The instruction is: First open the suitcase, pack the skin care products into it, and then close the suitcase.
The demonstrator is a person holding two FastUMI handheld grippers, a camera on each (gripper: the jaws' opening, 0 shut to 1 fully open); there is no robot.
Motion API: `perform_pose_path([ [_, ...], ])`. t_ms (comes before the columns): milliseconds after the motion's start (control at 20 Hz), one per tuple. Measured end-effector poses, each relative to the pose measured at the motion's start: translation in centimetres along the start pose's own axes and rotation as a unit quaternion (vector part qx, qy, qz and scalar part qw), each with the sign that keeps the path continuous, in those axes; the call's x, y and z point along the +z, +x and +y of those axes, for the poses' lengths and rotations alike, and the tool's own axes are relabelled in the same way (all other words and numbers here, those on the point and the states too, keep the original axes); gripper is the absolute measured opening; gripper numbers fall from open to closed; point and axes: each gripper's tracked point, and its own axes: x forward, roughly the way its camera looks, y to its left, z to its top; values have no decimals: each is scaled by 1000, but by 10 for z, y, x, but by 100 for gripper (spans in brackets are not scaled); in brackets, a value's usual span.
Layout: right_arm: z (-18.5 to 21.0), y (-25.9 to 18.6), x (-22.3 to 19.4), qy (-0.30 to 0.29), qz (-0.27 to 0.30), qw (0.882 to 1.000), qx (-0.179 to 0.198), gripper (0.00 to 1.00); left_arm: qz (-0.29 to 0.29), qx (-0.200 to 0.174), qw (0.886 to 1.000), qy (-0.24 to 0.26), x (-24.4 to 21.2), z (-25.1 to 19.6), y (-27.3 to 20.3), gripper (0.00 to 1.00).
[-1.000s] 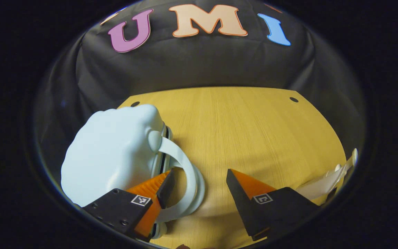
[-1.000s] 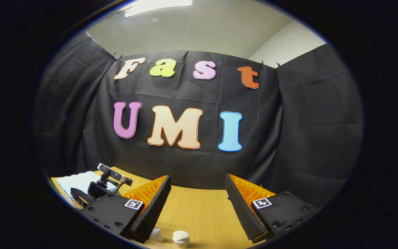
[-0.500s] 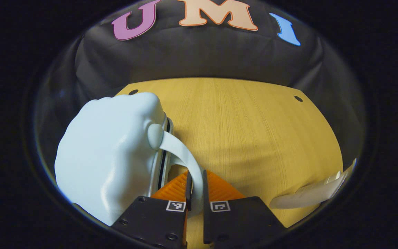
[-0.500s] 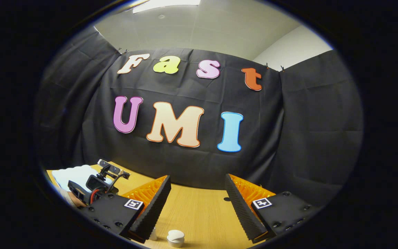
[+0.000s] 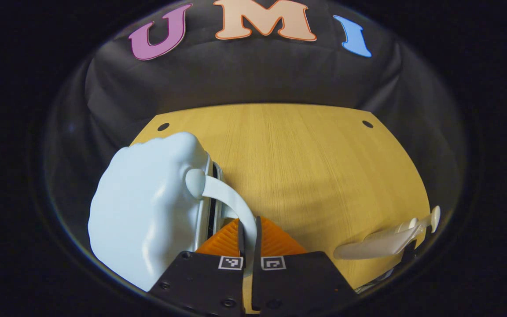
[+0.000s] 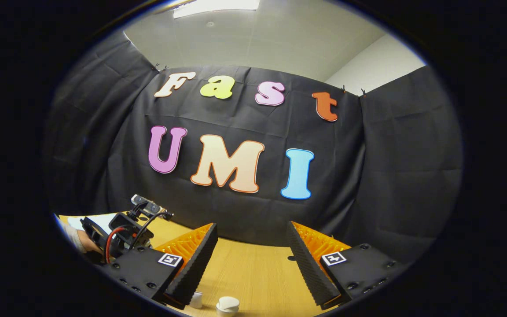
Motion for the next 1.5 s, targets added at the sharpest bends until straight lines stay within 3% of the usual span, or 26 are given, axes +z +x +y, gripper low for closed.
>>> perform_pose_path([
  [600, 32, 11, 10, 28, -20, 999, 23, 99, -72, 8, 997, 1, 67, 58, -81, 0],
  [1250, 98, 21, 24, 39, -35, 998, 39, 98, -137, 44, 989, -19, 119, 190, -142, 0],
  [1500, 127, 27, 24, 38, -33, 998, 35, 100, -153, 85, 984, -20, 124, 260, -151, 0],
])
